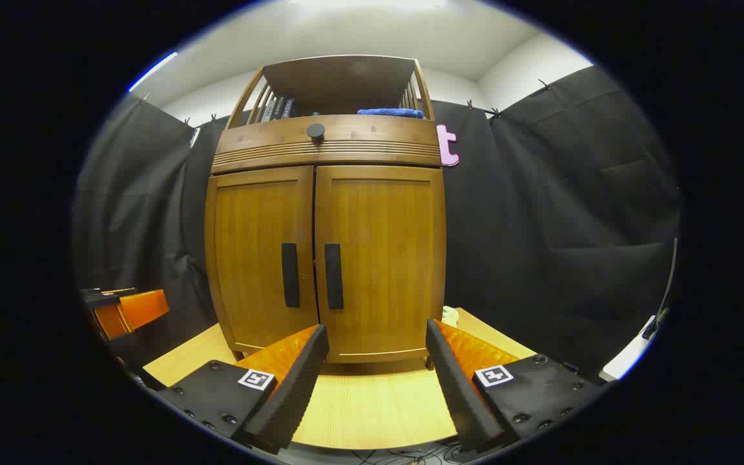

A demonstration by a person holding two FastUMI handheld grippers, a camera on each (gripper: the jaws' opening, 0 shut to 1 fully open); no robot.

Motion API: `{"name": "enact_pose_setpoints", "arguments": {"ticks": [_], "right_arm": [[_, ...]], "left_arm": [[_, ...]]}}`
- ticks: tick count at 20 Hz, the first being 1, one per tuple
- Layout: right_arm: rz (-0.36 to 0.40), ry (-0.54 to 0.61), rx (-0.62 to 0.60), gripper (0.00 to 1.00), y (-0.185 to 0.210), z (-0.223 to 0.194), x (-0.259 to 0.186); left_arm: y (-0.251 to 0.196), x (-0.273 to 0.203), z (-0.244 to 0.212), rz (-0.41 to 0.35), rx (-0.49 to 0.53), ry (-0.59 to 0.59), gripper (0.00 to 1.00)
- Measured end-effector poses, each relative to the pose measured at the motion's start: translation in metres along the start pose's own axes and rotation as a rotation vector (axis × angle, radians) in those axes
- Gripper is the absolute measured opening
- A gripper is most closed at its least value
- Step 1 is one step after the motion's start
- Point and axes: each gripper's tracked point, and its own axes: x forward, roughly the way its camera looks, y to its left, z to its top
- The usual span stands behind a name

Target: Open the right door of the double-door shoe cabinet with the right hand, and open the left door with the left hand.

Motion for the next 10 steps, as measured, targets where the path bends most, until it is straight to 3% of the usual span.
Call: {"name": "enact_pose_setpoints", "arguments": {"ticks": [1,2,5,10], "right_arm": [[0.002,0.004,0.001,0.98,0.0009,-0.0010,0.0002],[0.005,0.006,0.002,0.94,0.0016,-0.0014,-0.0001],[0.005,0.005,-0.009,0.98,-0.0004,0.0005,-0.0025],[-0.016,0.009,0.004,0.97,-0.0078,0.0009,-0.0036]], "left_arm": [[-0.0008,-0.0001,-0.0008,-0.002,-0.007,0.001,0.98],[-0.0008,0.0000,-0.0002,-0.003,-0.011,0.001,0.98],[0.0014,0.0003,0.0030,0.008,0.010,-0.012,0.92],[0.0025,0.0012,-0.0018,0.014,-0.016,-0.003,0.95]]}}
